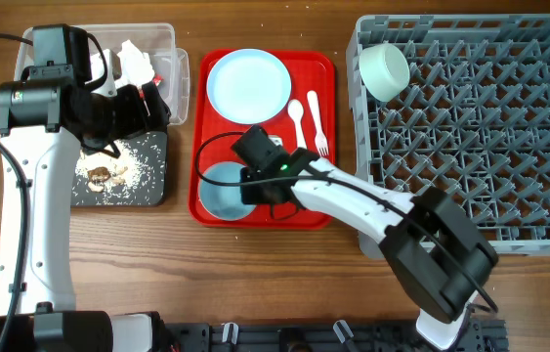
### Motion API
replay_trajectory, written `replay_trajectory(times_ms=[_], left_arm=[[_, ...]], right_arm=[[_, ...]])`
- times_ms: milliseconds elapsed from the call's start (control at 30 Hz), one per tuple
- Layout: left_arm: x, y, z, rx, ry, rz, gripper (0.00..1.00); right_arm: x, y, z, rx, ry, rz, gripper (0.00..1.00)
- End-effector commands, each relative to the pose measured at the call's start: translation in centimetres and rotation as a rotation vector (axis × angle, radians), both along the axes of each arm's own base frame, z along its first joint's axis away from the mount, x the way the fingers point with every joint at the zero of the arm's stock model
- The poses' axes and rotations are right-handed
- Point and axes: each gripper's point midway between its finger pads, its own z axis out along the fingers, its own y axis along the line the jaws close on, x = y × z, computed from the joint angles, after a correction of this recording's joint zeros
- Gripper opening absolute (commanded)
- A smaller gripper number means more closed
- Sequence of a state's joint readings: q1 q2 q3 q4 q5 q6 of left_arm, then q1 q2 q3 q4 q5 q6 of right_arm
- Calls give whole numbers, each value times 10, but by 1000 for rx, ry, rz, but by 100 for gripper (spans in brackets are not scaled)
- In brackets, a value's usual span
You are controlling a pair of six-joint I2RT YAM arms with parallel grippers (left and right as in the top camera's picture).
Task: Sort waste into correct bins and load items into the dishwasher rack
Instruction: 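Place the light blue bowl into the dish rack with the right gripper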
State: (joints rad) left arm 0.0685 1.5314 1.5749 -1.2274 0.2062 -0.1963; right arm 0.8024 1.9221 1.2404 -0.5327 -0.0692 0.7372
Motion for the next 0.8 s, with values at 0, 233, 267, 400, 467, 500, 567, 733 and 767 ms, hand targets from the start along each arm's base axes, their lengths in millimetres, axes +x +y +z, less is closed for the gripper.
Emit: replay_trajectory(times_ms=[0, 233, 267, 400, 467, 500, 567, 733, 767], left_arm=[[2, 2, 2, 0, -9, 2, 100], [2, 1, 2, 0, -9, 2, 100], [2, 1, 2, 0, -9, 2, 100], [2, 1, 2, 0, -9, 2, 100], [2, 2, 2, 0, -9, 2, 100], [2, 2, 2, 0, -9, 2, 100], [2, 1, 2, 0, -9, 2, 100], [2, 2, 2, 0, -9, 2, 100], [2, 1, 2, 0, -9, 2, 100]], right_arm=[[49, -43, 120, -2, -269, -34, 4], [18, -275, 303, -731, -822, -509, 4], [16, -286, 304, -834, -822, -499, 4], [33, -290, 280, -1295, -734, -266, 4], [45, -283, 263, -1434, -653, -117, 4], [53, -280, 251, -1518, -600, -40, 4], [64, -277, 227, -1563, -533, 28, 4], [77, -296, 183, -1581, -376, 74, 4], [78, -304, 181, -1582, -355, 56, 5]])
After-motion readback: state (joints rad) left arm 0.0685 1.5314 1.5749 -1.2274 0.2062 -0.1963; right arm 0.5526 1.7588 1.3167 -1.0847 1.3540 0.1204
